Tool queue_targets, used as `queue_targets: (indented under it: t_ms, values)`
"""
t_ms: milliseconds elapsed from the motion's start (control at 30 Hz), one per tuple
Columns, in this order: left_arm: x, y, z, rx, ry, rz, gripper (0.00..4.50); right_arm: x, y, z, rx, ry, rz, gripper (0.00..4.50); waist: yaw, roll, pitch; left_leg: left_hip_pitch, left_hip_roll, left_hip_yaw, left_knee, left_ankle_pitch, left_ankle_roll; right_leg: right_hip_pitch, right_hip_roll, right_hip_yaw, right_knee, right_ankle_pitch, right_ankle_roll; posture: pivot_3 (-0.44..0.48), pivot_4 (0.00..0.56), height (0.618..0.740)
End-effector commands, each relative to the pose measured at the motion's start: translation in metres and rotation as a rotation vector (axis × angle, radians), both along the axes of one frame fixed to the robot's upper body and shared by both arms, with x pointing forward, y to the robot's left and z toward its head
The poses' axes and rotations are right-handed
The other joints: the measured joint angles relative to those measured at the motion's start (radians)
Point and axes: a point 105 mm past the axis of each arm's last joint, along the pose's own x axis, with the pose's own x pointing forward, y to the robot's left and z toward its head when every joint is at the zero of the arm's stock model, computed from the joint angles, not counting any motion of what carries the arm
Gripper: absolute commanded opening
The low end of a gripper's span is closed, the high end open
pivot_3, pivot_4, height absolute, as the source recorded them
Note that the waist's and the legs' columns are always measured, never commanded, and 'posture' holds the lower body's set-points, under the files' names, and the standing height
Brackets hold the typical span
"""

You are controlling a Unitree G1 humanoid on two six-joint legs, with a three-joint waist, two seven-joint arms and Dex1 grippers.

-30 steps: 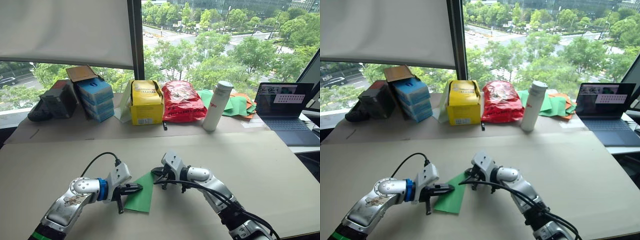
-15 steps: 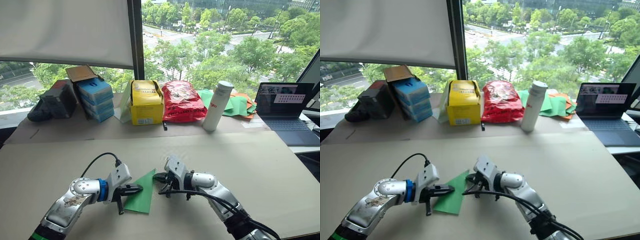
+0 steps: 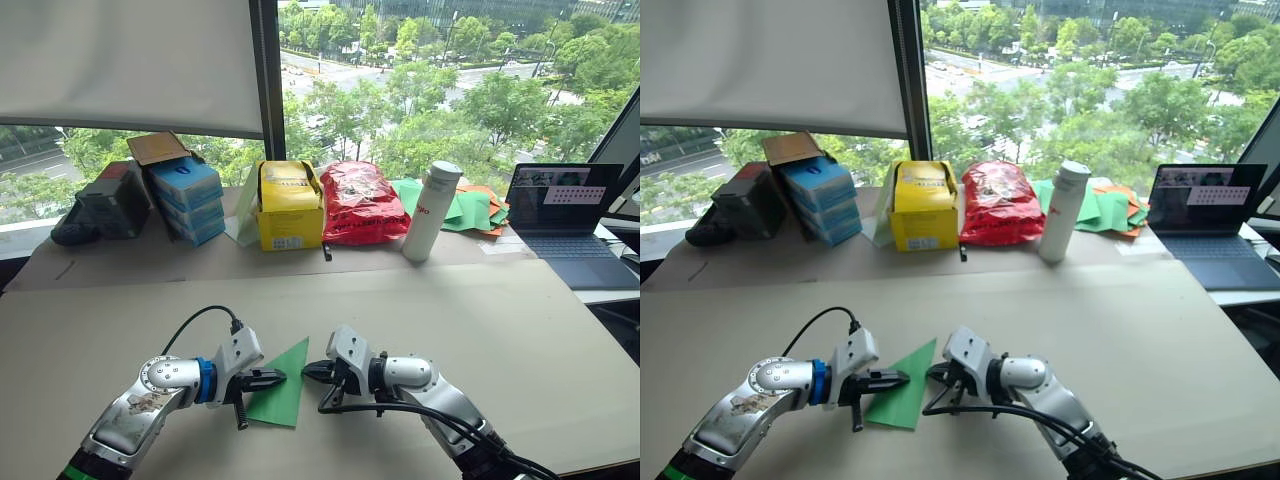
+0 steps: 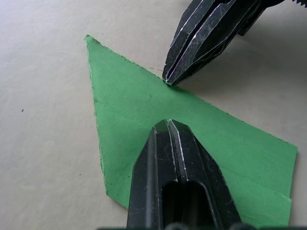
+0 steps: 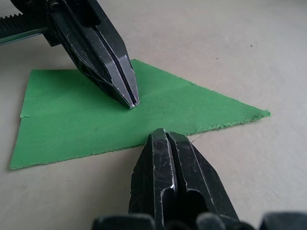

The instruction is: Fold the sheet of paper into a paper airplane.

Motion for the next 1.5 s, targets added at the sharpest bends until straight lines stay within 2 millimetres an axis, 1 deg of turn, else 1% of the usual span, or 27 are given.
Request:
queue_targets:
  t_ms: [33, 100, 200, 267, 367, 500, 600, 667, 867, 967, 1167, 1500]
  values:
    - [-0.007, 0.002, -0.013, 0.030, 0.061, -0.001, 0.02, -0.006, 0.010, 0.029, 0.106, -0.043, 0.039, 0.00, 0.000, 0.001, 0.001, -0.001, 0.000, 0.000, 0.000, 0.000, 0.000, -0.001, 0.000, 0.000, 0.000, 0.000, 0.000, 0.000, 0.150, 0.740]
    - [-0.008, 0.001, -0.013, 0.030, 0.062, -0.002, 0.02, -0.009, 0.014, 0.028, 0.106, -0.038, 0.054, 0.00, 0.001, 0.002, 0.001, -0.002, 0.000, 0.000, 0.000, 0.000, 0.000, -0.002, 0.000, 0.000, 0.000, 0.000, 0.000, 0.000, 0.150, 0.740]
    - [-0.008, 0.001, -0.013, 0.030, 0.063, -0.002, 0.02, -0.004, 0.014, 0.016, 0.048, -0.033, 0.030, 0.00, 0.000, 0.002, 0.001, -0.002, 0.000, 0.000, 0.000, 0.000, 0.000, -0.002, 0.000, 0.000, 0.000, 0.000, 0.000, 0.000, 0.150, 0.740]
    - [-0.008, 0.001, -0.013, 0.028, 0.062, -0.001, 0.02, 0.006, 0.007, 0.001, -0.031, -0.029, -0.023, 0.00, 0.000, 0.002, 0.002, -0.003, 0.000, 0.000, 0.000, 0.000, 0.000, -0.002, 0.000, 0.000, 0.000, 0.000, 0.000, 0.000, 0.150, 0.740]
    - [-0.008, 0.001, -0.013, 0.028, 0.061, 0.001, 0.02, 0.012, -0.003, -0.015, -0.105, -0.029, -0.055, 0.00, 0.000, 0.002, 0.002, -0.002, 0.000, 0.000, 0.000, 0.000, 0.000, -0.001, 0.000, 0.000, 0.000, 0.000, 0.000, 0.000, 0.150, 0.740]
    - [-0.008, 0.001, -0.013, 0.028, 0.060, 0.002, 0.02, 0.006, -0.004, -0.021, -0.125, -0.015, -0.025, 0.00, 0.001, 0.002, 0.002, -0.001, 0.000, 0.000, 0.000, 0.000, 0.000, -0.001, 0.000, 0.000, 0.000, 0.000, 0.000, 0.000, 0.150, 0.740]
    - [-0.008, 0.002, -0.013, 0.029, 0.062, 0.004, 0.02, -0.014, 0.000, -0.027, -0.142, 0.031, 0.072, 0.00, 0.002, 0.003, 0.002, -0.001, 0.000, 0.000, 0.000, 0.000, 0.000, 0.000, 0.000, 0.000, 0.000, 0.000, 0.000, 0.000, 0.150, 0.740]
    - [-0.009, 0.002, -0.013, 0.029, 0.062, 0.004, 0.02, -0.022, 0.002, -0.029, -0.150, 0.051, 0.106, 0.00, 0.001, 0.003, 0.001, -0.001, 0.000, 0.000, 0.000, 0.000, 0.000, 0.000, 0.000, 0.000, 0.000, 0.000, 0.000, 0.000, 0.150, 0.740]
    - [-0.010, 0.003, -0.013, 0.031, 0.066, 0.005, 0.02, -0.031, 0.004, -0.031, -0.167, 0.064, 0.134, 0.00, 0.001, 0.003, 0.001, 0.000, 0.000, 0.000, 0.000, 0.000, 0.000, 0.000, 0.000, 0.000, 0.000, 0.000, 0.000, 0.000, 0.150, 0.740]
    - [-0.012, 0.004, -0.014, 0.033, 0.070, 0.006, 0.02, -0.040, 0.006, -0.032, -0.171, 0.074, 0.166, 0.00, 0.000, 0.003, 0.001, 0.000, 0.000, 0.000, 0.000, 0.000, 0.000, 0.000, 0.000, 0.000, 0.000, 0.000, 0.000, 0.000, 0.150, 0.740]
    - [-0.012, 0.004, -0.015, 0.036, 0.072, 0.008, 0.02, -0.045, 0.007, -0.032, -0.194, 0.074, 0.193, 0.00, 0.000, 0.003, 0.001, 0.000, 0.000, 0.000, 0.000, 0.000, 0.000, 0.000, 0.000, 0.000, 0.000, 0.000, 0.000, 0.000, 0.150, 0.740]
    - [-0.015, 0.005, -0.016, 0.042, 0.078, 0.006, 0.02, -0.062, 0.007, -0.033, -0.214, 0.097, 0.254, 0.00, 0.000, 0.003, 0.001, 0.000, 0.000, 0.000, 0.000, 0.000, 0.000, 0.000, 0.000, 0.000, -0.001, 0.000, 0.000, 0.000, 0.150, 0.740]
